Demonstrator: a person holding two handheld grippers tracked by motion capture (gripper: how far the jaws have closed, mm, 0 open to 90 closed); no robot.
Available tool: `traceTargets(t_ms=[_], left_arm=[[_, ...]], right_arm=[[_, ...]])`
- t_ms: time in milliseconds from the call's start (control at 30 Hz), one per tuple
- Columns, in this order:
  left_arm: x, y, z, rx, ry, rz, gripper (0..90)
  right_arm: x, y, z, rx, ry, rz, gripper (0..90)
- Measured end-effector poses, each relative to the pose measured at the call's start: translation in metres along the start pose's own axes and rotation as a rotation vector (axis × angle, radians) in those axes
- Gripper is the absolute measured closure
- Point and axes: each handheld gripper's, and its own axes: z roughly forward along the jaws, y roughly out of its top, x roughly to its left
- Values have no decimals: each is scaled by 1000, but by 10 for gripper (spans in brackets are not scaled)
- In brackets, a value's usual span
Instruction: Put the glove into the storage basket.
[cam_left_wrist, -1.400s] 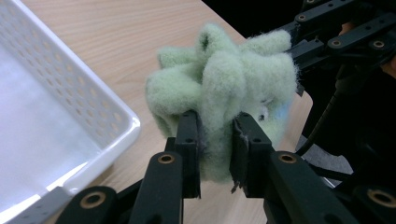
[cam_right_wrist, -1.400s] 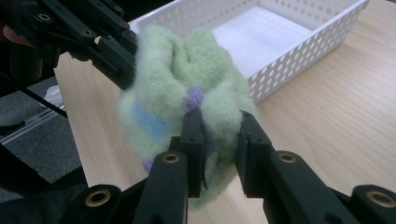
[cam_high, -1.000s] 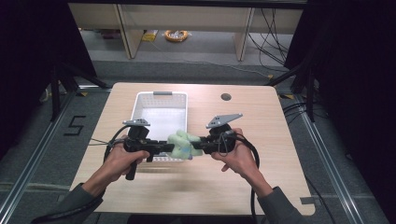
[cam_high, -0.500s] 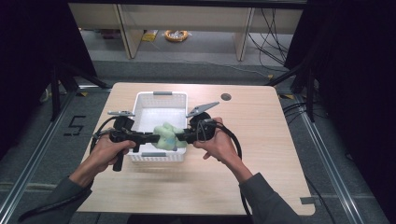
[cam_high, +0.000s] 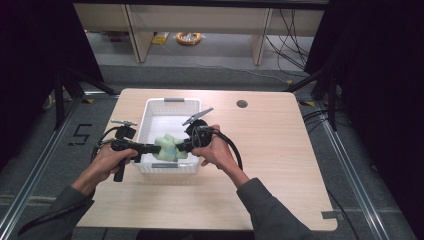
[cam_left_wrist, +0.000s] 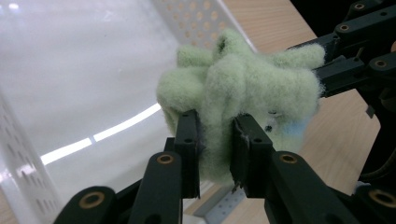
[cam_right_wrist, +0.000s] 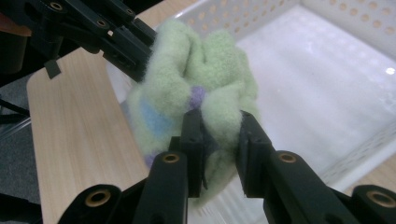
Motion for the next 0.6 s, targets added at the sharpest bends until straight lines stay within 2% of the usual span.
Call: traceTargets(t_ms=[233,267,600], left_arm=[[11,-2,7,24,24,-14,728],[12,-1,8,25,35,-8,725],[18,-1,20,79,63,-4,719]], right_arm=[[-7,-2,21,38,1,13,754],[-8,-3,25,47,3,31,754],[-14,-8,37,83,0,48,752]])
